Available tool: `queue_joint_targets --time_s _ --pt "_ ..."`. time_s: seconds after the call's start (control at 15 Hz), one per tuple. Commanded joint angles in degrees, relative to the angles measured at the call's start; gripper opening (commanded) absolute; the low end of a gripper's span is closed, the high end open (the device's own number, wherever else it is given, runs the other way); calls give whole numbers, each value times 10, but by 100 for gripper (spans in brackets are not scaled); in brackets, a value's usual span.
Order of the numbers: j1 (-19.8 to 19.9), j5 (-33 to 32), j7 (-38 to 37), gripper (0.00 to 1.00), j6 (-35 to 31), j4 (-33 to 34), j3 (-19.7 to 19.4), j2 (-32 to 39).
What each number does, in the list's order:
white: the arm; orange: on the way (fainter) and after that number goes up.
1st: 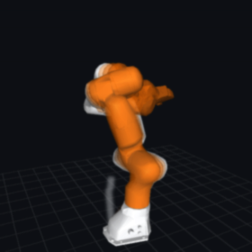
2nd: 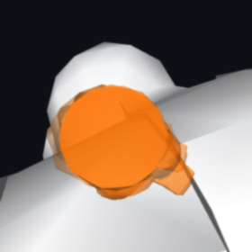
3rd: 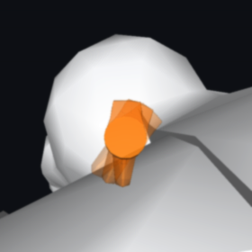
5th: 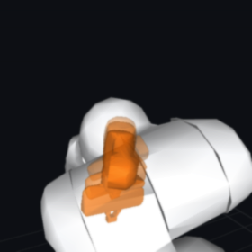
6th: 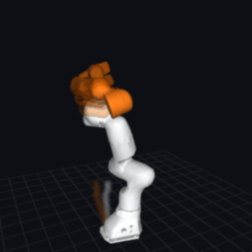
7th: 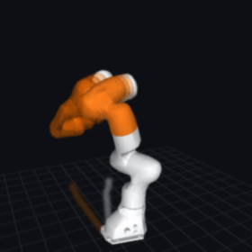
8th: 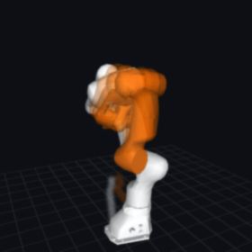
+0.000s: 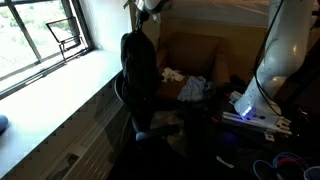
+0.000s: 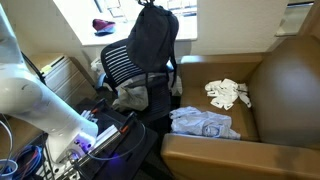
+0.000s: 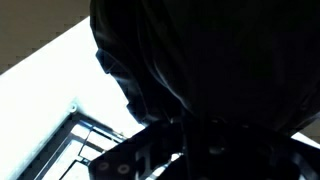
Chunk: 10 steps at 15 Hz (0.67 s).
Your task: Move the bag and clothing from the black chair to the brown chair then hang the belt on the armrest of the black chair
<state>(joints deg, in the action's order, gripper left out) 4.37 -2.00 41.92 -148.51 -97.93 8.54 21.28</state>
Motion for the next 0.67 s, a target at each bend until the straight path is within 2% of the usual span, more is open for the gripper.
queue_joint_targets --time_s 0.0,0.33,0.6 --pt "-8 -32 -70 1 -33 -56 -40 -109" --pt "-1 -129 -206 1 0 -89 -101 -230" --pt "24 -225 -309 1 54 -134 -140 -313"
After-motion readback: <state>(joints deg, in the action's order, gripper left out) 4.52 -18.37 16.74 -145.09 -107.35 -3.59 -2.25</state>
